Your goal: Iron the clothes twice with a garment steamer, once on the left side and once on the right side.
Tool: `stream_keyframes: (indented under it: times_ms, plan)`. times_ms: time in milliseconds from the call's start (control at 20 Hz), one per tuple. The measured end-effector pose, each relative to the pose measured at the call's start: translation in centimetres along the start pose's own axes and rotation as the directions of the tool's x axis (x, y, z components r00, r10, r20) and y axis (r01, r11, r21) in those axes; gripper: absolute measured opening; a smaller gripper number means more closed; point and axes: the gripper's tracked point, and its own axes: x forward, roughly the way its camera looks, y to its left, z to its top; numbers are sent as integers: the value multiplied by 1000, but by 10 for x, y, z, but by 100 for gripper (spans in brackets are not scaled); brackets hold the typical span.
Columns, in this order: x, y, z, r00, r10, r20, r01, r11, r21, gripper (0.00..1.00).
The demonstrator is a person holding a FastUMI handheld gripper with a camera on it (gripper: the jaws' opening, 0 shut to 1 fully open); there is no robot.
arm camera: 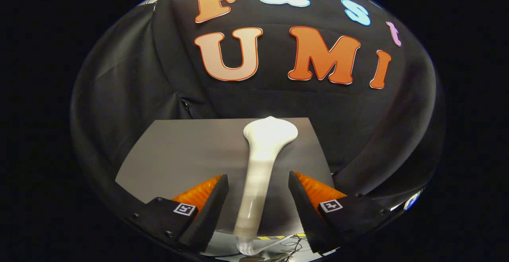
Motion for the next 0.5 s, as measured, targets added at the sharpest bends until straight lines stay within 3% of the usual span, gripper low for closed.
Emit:
stream_keyframes:
  times_ms: [200, 400, 500]
  plan:
    - [29, 4, -2, 999, -14, -40, 14, 1000, -17, 95]
    - [41, 4, -5, 997, -47, -61, 46, 999, -25, 78]
    - [45, 4, -6, 996, -65, -68, 63, 997, -38, 78]
